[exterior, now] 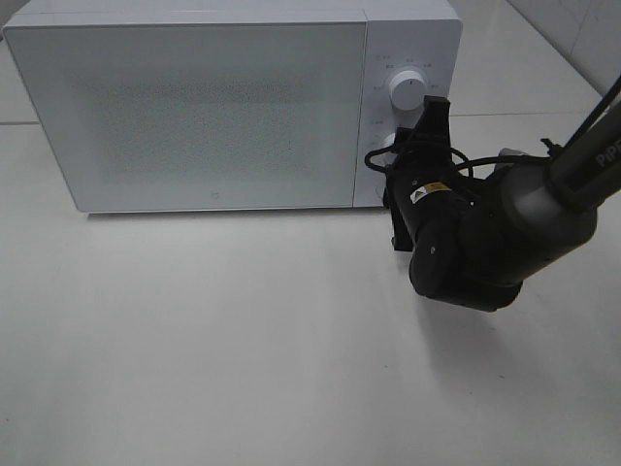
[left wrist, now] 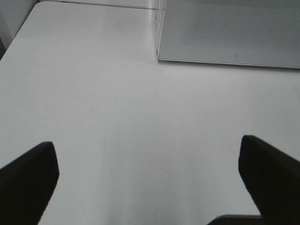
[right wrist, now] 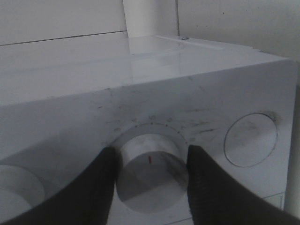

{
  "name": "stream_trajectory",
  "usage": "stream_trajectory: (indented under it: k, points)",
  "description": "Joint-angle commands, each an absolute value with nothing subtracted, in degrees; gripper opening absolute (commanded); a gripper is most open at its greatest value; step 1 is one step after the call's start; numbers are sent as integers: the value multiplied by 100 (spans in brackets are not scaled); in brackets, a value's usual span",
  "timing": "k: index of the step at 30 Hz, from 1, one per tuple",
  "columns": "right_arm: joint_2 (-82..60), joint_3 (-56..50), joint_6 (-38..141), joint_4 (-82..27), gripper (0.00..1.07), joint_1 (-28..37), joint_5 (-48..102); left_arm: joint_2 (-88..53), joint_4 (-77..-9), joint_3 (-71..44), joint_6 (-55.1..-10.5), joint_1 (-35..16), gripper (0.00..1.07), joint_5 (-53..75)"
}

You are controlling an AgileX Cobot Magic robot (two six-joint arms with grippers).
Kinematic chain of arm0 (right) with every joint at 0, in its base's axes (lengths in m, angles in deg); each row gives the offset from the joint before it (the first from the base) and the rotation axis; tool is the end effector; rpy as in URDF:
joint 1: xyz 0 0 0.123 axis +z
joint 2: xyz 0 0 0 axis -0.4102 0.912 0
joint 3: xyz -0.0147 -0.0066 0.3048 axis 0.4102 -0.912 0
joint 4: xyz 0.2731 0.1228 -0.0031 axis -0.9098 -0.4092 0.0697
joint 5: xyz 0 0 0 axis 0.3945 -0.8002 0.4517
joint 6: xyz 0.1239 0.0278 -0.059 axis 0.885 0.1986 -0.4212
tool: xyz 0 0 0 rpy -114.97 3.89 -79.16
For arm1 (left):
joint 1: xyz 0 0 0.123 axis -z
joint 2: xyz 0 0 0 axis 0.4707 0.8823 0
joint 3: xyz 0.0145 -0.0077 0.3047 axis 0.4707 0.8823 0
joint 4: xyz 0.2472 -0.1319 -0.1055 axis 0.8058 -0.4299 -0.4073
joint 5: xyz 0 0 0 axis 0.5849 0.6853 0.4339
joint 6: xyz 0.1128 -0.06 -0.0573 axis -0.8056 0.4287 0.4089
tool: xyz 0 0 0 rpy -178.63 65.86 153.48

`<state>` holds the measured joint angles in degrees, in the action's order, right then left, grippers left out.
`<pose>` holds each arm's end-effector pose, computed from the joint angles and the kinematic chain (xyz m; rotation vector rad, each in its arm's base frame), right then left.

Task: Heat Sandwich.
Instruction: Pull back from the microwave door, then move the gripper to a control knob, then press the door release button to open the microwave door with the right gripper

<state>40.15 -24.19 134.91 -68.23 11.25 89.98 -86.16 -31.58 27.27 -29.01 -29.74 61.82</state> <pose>0.3923 0.1756 0.0783 1.3588 1.2385 1.1651 0.0569 -0.0053 0.2815 -0.0255 2.0423 -0.0489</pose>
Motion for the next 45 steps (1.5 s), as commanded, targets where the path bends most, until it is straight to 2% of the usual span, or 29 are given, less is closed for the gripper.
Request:
stream_trajectory:
  k: [1,4,6,7,9,11,12,15,32,41,45]
  points:
    - [3981,-2322,13302,-6766,32,1113,9170,-8707,-3221,2739,-2901,-2985,99,6108]
    - [3981,-2322,13227,-6869,38,1113,9244,-8707,-3221,2739,-2901,-2985,99,6108]
    - [3981,-2322,12947,-7041,49,1113,9290,-8707,-3221,2739,-2901,-2985,99,6108]
    - [3981,-2322,12947,-7041,49,1113,9290,-8707,-3221,2739,-2901,-2985,99,6108]
    - [3975,-2322,12803,-7173,61,1113,9290,-8707,-3221,2739,-2901,-2985,99,6108]
    - [3958,-2322,12712,-7167,68,1113,9307,-8707,-3221,2739,-2901,-2985,99,6108]
    - [3958,-2322,12712,-7167,68,1113,9307,-8707,-3221,2739,-2901,-2985,99,6108]
    - [3958,-2327,12672,-7058,78,1131,9233,-8707,-3221,2739,-2901,-2985,99,6108]
    - [3122,-3290,12144,-6233,77,1131,8242,-8707,-3221,2739,-2901,-2985,99,6108]
    - [2365,-3789,10873,-5414,77,1113,7382,-8707,-3221,2739,-2901,-2985,99,6108]
    - [1873,-3783,9469,-5219,77,1113,6299,-8707,-3221,2739,-2901,-2985,99,6108]
